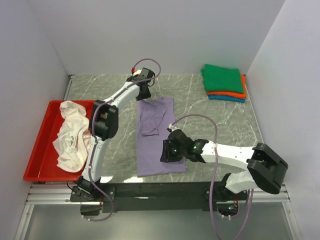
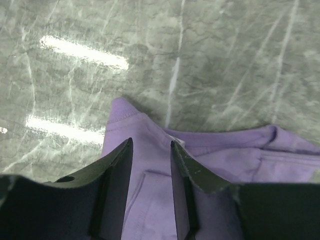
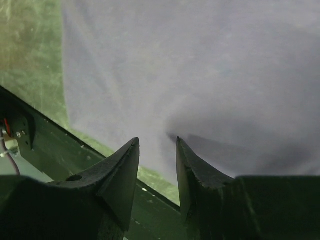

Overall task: Fold and stack the t-shirts
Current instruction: Fold the tshirt

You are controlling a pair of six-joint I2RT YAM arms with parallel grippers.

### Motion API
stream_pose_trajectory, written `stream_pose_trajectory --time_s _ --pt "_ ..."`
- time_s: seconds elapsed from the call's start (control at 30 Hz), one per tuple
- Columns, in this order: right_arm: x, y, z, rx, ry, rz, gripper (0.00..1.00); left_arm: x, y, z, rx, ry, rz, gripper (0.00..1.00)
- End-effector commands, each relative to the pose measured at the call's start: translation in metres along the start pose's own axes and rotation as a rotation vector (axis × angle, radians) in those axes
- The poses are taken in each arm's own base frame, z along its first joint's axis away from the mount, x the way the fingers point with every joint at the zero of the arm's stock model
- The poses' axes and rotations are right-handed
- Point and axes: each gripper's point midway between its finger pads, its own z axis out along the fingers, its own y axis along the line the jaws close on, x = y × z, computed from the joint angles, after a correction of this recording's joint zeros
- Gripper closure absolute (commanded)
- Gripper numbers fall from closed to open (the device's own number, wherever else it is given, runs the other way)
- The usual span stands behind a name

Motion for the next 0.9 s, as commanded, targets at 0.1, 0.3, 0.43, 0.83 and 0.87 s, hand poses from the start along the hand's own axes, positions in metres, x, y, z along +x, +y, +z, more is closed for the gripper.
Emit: stream_pose_trajectory --time_s 0.1,0.3,0.43,0.83,0.87 --pt "-0.014 0.031 0.008 -0.040 -0.053 -0.020 0.58 -0.007 0.004 0.008 -0.065 -0.037 -0.013 0.59" --pt "-0.003 0.029 0.021 -0.029 -0.027 -0.025 0.58 -0.007 0.009 0.016 -0.102 -0.051 -0.001 0.59" --pt "0.004 0.028 0.028 -0.021 -0.010 -0.022 0.58 -0.006 0.012 0.017 -0.113 -0.051 0.007 0.71" --pt "0.015 0.017 0.036 0.005 0.017 0.006 0.59 -0.011 0.012 0.017 -0.105 -0.058 0.028 0.88" --pt "0.015 0.019 0.037 0.002 0.015 0.008 0.59 -0.012 0.011 0.015 -0.104 -0.061 0.023 0.86"
